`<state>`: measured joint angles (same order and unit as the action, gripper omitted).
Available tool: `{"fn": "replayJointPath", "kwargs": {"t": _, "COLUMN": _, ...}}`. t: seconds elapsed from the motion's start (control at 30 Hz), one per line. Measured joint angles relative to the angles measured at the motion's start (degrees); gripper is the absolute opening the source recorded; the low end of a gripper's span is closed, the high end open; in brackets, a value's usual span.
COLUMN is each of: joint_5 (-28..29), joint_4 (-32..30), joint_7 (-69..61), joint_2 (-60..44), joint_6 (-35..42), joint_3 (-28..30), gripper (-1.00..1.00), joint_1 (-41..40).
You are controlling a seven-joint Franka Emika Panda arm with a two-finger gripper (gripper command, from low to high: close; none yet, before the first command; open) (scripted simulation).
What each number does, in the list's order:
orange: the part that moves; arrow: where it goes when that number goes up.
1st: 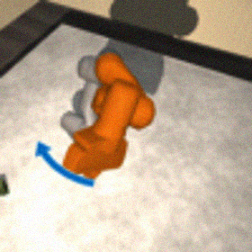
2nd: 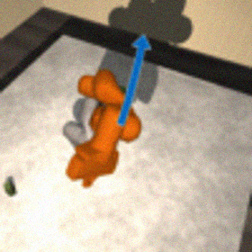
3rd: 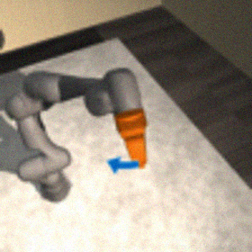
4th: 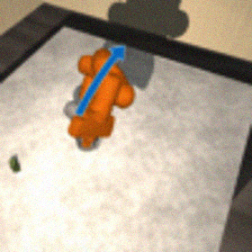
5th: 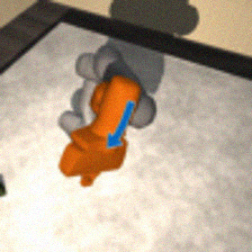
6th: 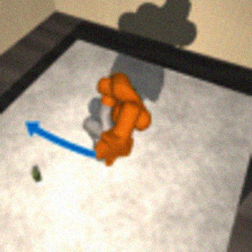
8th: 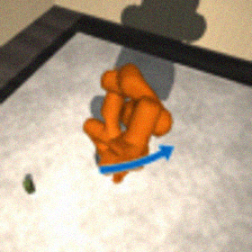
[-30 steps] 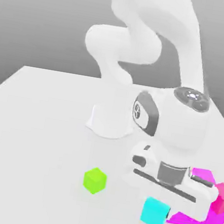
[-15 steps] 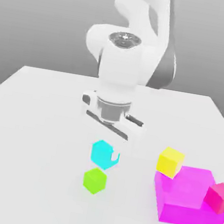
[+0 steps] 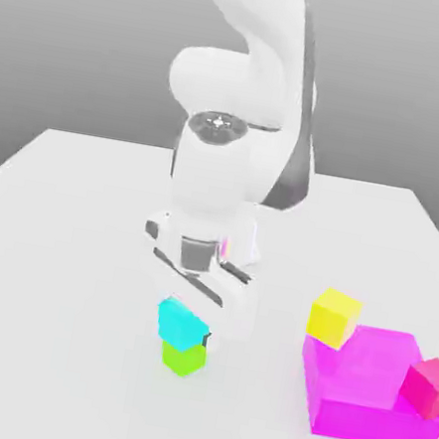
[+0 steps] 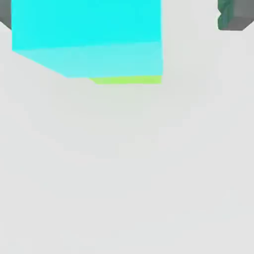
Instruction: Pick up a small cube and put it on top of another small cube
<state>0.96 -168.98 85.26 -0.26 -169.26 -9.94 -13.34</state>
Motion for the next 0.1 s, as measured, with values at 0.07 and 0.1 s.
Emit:
{"fn": "replayJointPath", "kwargs": {"t": 0.07, "joint_5": -1.4, "joint_4": -0.1, "joint_7": -0.9, "joint_2": 3.0, "joint_6": 2.9, "joint_3": -0.3, "gripper": 1.0, "joint_1": 0.5}}
{"fn": "replayJointPath", "kwargs": {"t": 0.1, "joint_5": -2.2, "joint_4": -0.1, "joint_7": -1.5, "joint_2": 4.8, "joint_6": 4.6, "joint_3": -0.1, "gripper": 1.0, "joint_1": 0.8}}
